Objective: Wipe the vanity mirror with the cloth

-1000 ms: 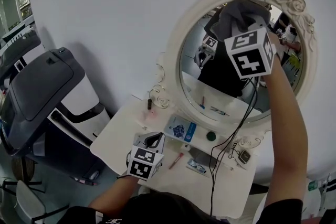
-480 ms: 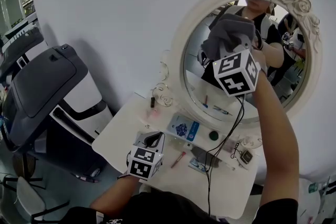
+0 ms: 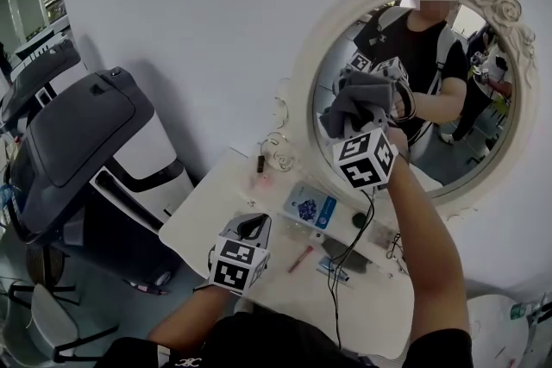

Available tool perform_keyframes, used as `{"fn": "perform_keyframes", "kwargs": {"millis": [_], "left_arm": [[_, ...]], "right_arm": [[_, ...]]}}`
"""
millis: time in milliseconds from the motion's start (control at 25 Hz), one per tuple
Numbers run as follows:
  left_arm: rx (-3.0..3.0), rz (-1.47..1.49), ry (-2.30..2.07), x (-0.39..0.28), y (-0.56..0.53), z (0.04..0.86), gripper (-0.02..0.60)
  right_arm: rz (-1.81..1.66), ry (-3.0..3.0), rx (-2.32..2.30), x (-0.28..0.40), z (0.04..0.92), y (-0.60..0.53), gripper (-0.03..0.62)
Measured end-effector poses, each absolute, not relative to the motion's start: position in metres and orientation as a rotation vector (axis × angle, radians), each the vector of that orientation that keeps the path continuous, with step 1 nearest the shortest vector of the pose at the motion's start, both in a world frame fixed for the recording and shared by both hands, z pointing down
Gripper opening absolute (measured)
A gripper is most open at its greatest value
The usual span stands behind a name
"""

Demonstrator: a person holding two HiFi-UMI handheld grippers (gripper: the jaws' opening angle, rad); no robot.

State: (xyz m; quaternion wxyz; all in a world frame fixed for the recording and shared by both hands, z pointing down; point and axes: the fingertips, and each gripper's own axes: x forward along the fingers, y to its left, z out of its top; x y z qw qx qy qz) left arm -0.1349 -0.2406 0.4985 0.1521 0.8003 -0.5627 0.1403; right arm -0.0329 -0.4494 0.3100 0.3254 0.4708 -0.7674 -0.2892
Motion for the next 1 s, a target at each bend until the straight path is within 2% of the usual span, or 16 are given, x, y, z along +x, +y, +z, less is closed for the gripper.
{"fn": "perform_keyframes", "kwargs": {"millis": [400, 800, 1000], "left_arm": [[2.288, 0.424, -1.617, -0.144, -0.24, 0.501, 0.006], [2.28, 0.433, -1.588, -0.157, -0.24, 0.509, 0.006], [2.294, 0.44, -1.552, -0.153, -0.248, 0.515, 0.006]], "right_arm": [[-0.724, -1.974, 1.193, -0.037, 0.404, -0.453, 0.041], [-0.433, -1.893, 1.085, -0.02, 0.518, -0.446, 0.04], [-0.311, -1.895, 1.127, -0.003, 0.534, -0.445, 0.04]]}}
